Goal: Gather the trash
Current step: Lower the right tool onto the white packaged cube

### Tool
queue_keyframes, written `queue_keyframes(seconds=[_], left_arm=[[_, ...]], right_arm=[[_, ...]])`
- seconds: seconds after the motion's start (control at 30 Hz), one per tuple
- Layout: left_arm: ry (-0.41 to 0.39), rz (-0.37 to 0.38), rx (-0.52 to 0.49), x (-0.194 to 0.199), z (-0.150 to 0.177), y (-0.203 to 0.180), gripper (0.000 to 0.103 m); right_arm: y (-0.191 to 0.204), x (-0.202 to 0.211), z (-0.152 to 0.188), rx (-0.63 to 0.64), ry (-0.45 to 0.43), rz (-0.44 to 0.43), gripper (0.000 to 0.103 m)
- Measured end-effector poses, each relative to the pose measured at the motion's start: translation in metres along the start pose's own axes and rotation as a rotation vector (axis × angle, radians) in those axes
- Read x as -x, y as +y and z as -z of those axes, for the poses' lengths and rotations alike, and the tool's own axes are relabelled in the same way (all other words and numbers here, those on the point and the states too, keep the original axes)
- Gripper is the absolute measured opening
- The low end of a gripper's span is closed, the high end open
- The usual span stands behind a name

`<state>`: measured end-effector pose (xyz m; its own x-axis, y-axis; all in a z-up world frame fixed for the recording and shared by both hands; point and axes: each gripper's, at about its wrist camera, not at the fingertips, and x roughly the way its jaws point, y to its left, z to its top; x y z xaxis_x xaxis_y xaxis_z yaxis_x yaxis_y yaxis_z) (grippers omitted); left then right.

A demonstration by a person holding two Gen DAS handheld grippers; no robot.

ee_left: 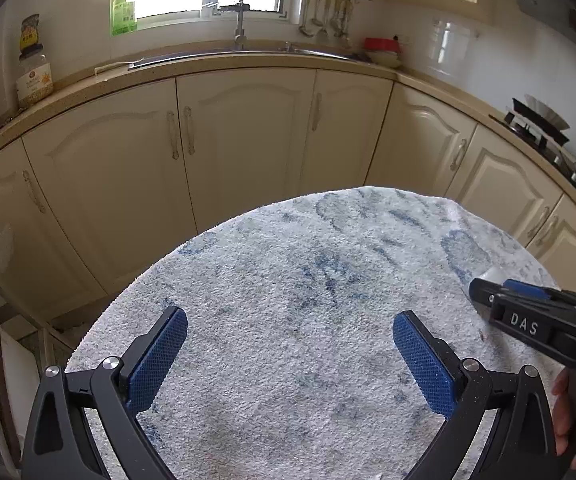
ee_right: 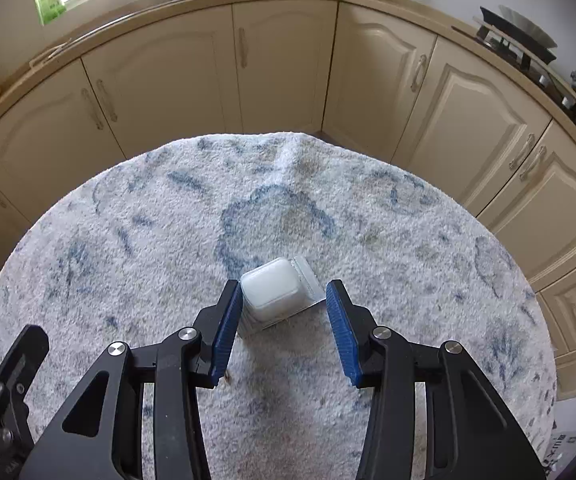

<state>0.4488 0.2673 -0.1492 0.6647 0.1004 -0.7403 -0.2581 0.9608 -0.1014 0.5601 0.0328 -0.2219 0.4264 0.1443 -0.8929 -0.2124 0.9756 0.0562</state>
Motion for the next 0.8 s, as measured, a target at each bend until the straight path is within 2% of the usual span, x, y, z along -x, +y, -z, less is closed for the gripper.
queue_keyframes(seconds=[0.17,0.3,0.43,0.53,0.67,0.8], left_arm=[[0.013,0.027,-0.016,0.003,0.005,-0.006,0.101],[0.034,0.036,-0.036,0.002,0.009,-0.012,0.101],[0.023,0.05,-0.052,0.008,0.013,-0.018,0.101],[0.026,0.064,-0.062,0.014,0.019,-0.022,0.101],[0.005,0.068,-0.086,0.04,0.035,-0.026,0.101],[-0.021,0.111,-0.062,0.069,0.052,-0.025,0.101]], right_arm=[[-0.003,0.015,0.018,-0.017,0.038,-0.085,0.044],[-0.001,0.028,0.035,0.004,0.034,-0.056,0.044],[-0.009,0.038,0.056,-0.011,0.043,-0.088,0.044],[-0.016,0.049,0.073,-0.019,0.015,-0.057,0.044],[-0.027,0.066,0.088,-0.036,-0.006,-0.049,0.044],[-0.033,0.084,0.107,-0.041,-0.018,-0.063,0.044]])
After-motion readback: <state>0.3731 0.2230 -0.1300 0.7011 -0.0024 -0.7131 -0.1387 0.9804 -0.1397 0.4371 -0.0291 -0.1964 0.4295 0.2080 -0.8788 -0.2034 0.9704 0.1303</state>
